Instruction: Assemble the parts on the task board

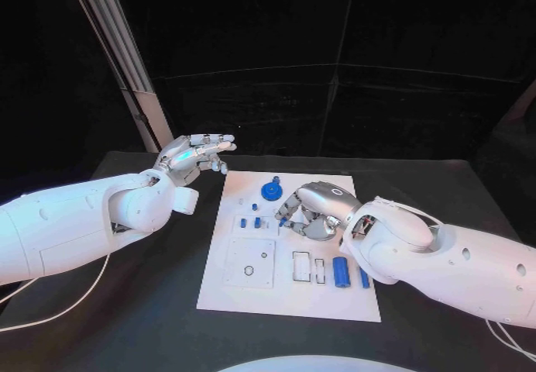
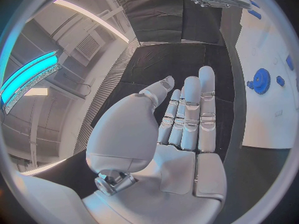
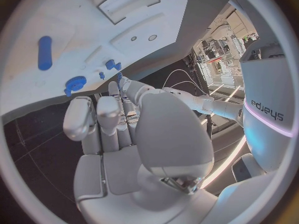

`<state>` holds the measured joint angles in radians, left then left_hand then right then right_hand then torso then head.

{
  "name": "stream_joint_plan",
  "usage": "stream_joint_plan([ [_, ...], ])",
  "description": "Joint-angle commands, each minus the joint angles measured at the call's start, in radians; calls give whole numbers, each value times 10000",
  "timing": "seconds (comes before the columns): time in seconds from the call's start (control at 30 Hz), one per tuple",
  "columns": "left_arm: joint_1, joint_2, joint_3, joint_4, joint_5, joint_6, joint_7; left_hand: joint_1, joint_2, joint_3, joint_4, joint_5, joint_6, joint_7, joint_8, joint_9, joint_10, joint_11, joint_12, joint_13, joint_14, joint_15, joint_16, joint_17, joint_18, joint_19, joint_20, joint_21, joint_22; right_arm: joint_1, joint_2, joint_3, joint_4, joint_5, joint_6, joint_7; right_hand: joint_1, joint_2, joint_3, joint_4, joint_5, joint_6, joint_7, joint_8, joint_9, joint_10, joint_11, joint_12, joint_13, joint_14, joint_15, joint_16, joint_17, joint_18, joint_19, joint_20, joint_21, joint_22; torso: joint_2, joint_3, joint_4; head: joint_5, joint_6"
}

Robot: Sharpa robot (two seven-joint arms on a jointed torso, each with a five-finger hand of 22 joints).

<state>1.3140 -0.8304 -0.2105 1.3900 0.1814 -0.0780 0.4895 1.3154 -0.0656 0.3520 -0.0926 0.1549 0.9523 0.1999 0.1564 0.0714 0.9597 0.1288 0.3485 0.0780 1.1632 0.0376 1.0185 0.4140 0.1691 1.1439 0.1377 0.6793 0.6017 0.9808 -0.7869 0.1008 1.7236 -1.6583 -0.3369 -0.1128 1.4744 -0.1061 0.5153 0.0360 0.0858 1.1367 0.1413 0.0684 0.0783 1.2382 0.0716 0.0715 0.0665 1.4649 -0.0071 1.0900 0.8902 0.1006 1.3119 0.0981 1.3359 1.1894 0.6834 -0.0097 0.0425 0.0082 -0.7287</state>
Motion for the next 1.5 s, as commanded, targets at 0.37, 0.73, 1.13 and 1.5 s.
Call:
stream_joint_plan([
  [0.37, 20, 146, 9, -16, 30, 64, 40, -6, 71, -8, -42, 46, -39, 44, 61, -8, -55, 19, 57, -12, -64, 7, -25, -17, 145, -38, -20, -44, -16, -382, 643, -22, -482, 68, 749, 80, -138, -4, 33, -1, 48, -2, 75, -22, -1, 27, 52, -47, 14, 158, -11, 84, 27, -130, 93, 5, 69, 29, -2, 28, -17, 243, -192],
  [0.73, 20, 178, 9, -33, -34, 97, 8, 4, 72, -15, -59, 42, -55, 50, 78, -9, -75, 24, 81, -17, -69, 10, -21, -32, 143, -31, -20, -56, -27, -622, 1039, -83, -712, -222, 927, 74, -168, -3, 27, -1, 49, -13, 77, -26, -3, 17, 54, -50, 13, 157, -8, 102, 38, -134, 103, 9, 85, 52, -11, 23, -12, 308, -274],
  [1.13, 20, 187, 9, -37, -55, 127, -5, -3, 69, -24, -60, 39, -64, 55, 83, -11, -85, 28, 89, -19, -73, 13, -19, -38, 142, -30, -18, -61, -32, -721, 1338, -95, -869, -568, 912, -78, -176, -2, 26, -4, 48, -18, 77, -28, -4, 13, 54, -51, 13, 159, -7, 117, 52, -137, 109, 10, 93, 64, -8, 24, -17, 337, -313],
  [1.5, 20, 178, 9, -39, -56, 147, -33, -3, 69, -24, -60, 39, -64, 55, 83, -11, -85, 28, 89, -19, -73, 13, -19, -38, 142, -30, -18, -61, -32, -731, 1355, -96, -947, -771, 972, -273, -178, -1, 26, -5, 48, -20, 77, -28, -4, 13, 54, -51, 13, 159, -7, 122, 56, -137, 111, 10, 96, 68, -4, 25, -14, 366, -357],
])
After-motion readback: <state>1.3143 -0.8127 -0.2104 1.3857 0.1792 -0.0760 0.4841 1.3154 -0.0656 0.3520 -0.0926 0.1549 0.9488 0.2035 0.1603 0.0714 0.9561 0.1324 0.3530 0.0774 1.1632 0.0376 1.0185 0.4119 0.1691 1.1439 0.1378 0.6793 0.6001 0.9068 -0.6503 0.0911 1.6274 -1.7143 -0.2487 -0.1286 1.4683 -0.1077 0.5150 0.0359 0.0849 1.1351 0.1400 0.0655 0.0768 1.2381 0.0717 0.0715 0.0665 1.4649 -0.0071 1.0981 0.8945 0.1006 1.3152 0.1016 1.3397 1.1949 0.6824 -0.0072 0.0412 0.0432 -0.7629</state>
